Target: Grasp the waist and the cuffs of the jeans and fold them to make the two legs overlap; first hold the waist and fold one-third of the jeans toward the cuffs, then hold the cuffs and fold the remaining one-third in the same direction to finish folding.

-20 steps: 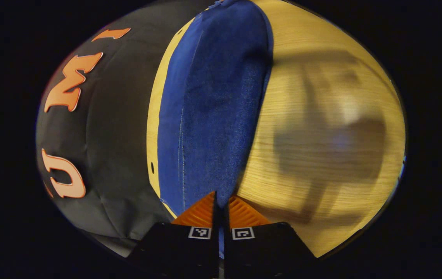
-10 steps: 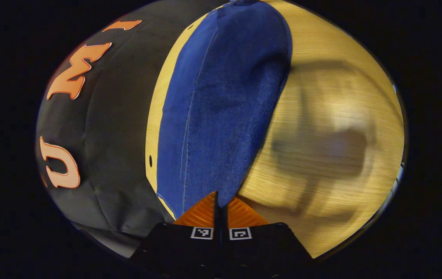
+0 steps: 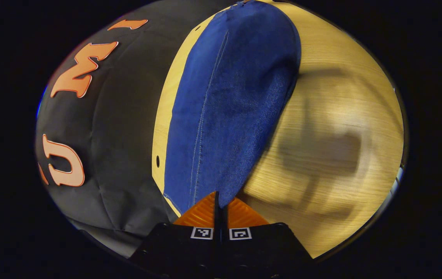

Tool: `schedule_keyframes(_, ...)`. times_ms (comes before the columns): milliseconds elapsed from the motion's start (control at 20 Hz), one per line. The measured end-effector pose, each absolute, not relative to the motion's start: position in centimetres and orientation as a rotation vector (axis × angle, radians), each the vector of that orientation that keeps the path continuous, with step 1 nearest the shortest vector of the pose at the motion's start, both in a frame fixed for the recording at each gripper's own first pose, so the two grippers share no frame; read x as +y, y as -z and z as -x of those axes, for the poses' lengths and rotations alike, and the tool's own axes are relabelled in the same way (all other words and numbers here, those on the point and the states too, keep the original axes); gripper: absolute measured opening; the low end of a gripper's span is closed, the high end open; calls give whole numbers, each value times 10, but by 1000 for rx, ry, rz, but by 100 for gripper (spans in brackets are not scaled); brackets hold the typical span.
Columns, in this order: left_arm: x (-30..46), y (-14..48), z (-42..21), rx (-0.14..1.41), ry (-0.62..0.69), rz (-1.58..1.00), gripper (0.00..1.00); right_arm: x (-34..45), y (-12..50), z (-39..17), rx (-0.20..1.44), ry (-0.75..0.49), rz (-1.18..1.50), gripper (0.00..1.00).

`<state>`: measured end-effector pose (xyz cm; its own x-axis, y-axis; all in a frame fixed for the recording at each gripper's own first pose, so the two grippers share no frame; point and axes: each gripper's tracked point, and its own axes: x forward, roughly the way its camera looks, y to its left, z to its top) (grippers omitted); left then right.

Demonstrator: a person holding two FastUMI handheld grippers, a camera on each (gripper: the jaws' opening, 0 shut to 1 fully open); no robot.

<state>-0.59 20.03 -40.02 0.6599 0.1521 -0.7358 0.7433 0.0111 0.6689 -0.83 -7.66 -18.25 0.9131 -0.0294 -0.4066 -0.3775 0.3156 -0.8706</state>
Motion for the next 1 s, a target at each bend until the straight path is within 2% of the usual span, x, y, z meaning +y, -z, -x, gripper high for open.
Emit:
schedule_keyframes(200, 200, 402, 3, 791, 551, -1546, 1, -96, 230, 17, 462, -353, 1390, 97)
schedule_keyframes(500, 200, 404, 3, 819, 536, -1564, 1, -127, 287, 8, 546, -436, 1478, 97)
schedule_keyframes(1000, 201, 404, -2, 838, 522, -1574, 1, -110, 310, -39, 485, -512, 1540, 98)
